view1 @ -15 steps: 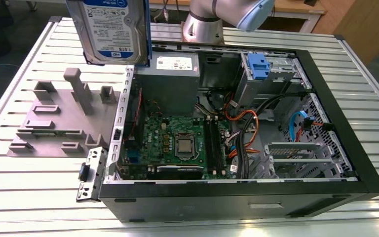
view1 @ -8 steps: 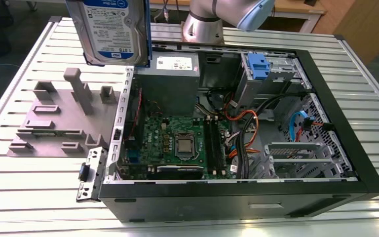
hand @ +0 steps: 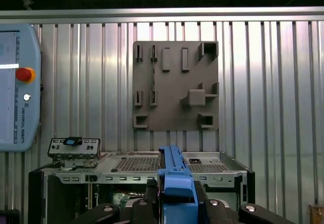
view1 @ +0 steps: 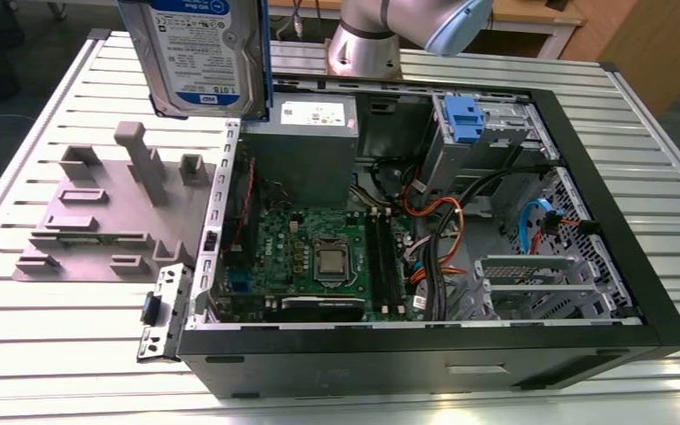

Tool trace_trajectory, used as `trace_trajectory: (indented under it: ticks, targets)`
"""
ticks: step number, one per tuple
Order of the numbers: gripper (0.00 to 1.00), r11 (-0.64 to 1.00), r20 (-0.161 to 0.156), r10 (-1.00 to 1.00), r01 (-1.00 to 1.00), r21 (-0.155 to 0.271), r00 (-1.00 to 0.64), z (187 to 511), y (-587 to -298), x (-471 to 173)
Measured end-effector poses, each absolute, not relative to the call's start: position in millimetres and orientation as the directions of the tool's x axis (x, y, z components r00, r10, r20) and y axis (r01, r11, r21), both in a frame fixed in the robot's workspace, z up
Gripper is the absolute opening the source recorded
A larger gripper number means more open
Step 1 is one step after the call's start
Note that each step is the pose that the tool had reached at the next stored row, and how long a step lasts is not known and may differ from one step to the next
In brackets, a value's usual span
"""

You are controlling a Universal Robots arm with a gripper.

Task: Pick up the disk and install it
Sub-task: 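Pick up the disk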

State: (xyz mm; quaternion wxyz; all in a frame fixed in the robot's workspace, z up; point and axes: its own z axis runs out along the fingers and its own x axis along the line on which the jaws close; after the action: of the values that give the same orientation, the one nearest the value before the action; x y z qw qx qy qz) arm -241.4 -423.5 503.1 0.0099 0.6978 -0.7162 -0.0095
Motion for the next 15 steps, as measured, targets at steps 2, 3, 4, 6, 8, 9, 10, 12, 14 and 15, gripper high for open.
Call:
trace_trajectory:
  ticks: [2, 3, 4, 6, 8, 9, 10, 12, 14, 15]
  targets:
    - [0.36, 0.026, 0.001, -1.0, -0.999, 0.027, -0.026, 503.1, -423.5, -241.4]
    - [0.36, 0.026, 0.001, -1.0, -0.999, 0.027, -0.026, 503.0, -423.6, -241.0]
    - [0.36, 0.026, 0.001, -1.0, -0.999, 0.027, -0.026, 503.0, -423.7, -240.0]
    - [0.36, 0.026, 0.001, -1.0, -0.999, 0.027, -0.026, 503.0, -423.6, -236.8]
    - [0.36, 0.026, 0.001, -1.0, -0.999, 0.027, -0.026, 502.8, -423.6, -232.8]
    - [0.36, 0.026, 0.001, -1.0, -0.999, 0.027, -0.026, 502.8, -423.6, -231.0]
    - [0.36, 0.026, 0.001, -1.0, -0.999, 0.027, -0.026, 502.6, -423.8, -229.7]
    - [0.36, 0.026, 0.001, -1.0, -0.999, 0.027, -0.026, 502.2, -426.6, -228.4]
    - [0.36, 0.026, 0.001, -1.0, -0.999, 0.027, -0.026, 501.7, -430.7, -227.0]
    - [0.36, 0.026, 0.001, -1.0, -0.999, 0.027, -0.026, 501.4, -432.1, -225.9]
